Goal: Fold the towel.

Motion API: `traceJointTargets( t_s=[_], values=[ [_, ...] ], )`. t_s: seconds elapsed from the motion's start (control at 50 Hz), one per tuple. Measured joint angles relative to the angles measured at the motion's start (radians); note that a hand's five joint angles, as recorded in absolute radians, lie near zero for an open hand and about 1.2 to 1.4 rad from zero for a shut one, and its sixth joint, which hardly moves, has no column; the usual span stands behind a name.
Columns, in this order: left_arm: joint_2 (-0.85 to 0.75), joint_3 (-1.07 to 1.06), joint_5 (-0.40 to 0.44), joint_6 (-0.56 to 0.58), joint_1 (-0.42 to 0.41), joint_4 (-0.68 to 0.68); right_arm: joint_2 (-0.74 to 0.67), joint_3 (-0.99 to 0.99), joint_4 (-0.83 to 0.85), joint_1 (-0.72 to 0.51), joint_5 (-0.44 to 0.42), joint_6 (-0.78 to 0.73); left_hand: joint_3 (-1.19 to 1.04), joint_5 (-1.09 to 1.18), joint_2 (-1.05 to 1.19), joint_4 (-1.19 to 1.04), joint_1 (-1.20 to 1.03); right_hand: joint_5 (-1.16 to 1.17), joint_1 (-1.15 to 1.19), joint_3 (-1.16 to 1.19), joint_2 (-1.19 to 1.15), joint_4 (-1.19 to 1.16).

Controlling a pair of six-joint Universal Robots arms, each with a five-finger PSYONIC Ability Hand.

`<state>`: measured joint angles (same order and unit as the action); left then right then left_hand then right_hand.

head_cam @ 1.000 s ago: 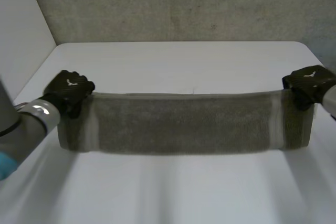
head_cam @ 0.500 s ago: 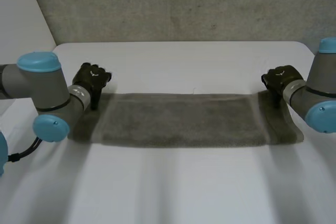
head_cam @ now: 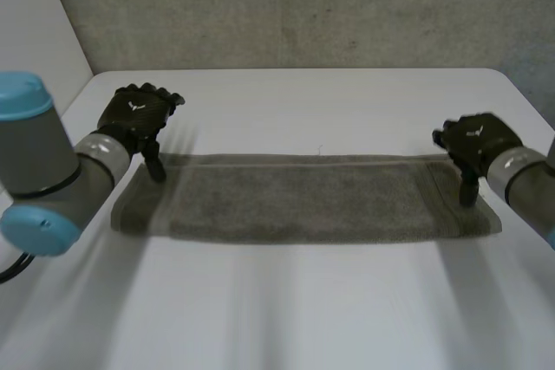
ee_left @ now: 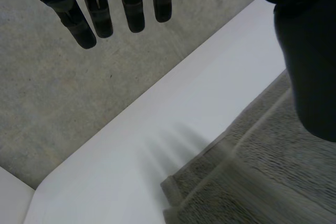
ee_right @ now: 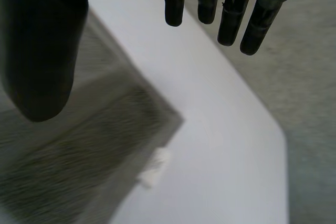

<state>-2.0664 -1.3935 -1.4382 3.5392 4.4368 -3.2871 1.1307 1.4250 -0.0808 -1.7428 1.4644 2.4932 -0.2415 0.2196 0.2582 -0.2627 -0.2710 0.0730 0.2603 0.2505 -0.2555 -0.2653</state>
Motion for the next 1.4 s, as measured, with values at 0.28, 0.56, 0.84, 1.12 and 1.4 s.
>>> traceJointTargets(
  t_s=[0.28,0.56,0.84,1.12,1.4],
  values=[
    [0.195,-0.342,0.036,-0.026,0.033,-0.177,0.054,0.217,-0.004,0.100,-0.136,-0.005,0.001,0.000,-0.003,0.000,0.001,0.300,0.284,0.292,-0.281,-0.275],
    [0.197,-0.369,0.038,-0.052,0.032,-0.196,-0.109,0.184,0.098,0.157,-0.134,-0.008,0.001,-0.001,-0.003,0.000,0.001,0.923,0.875,0.912,-0.912,-0.904],
    [0.197,-0.370,0.039,-0.051,0.034,-0.194,-0.036,0.126,0.131,0.275,-0.003,-0.027,0.002,-0.001,-0.003,0.000,0.002,1.092,1.050,1.084,-1.044,-1.072],
    [0.209,-0.372,0.038,-0.052,0.032,-0.193,0.078,-0.074,0.138,0.152,0.068,-0.121,0.002,-0.001,-0.003,0.000,0.002,1.092,1.055,1.084,-1.044,-1.072],
    [0.209,-0.375,0.036,-0.053,0.030,-0.194,-0.118,-0.200,0.130,-0.432,0.060,-0.210,0.002,-0.002,-0.003,0.000,0.005,1.092,1.056,1.091,-1.053,-1.072]
  ],
)
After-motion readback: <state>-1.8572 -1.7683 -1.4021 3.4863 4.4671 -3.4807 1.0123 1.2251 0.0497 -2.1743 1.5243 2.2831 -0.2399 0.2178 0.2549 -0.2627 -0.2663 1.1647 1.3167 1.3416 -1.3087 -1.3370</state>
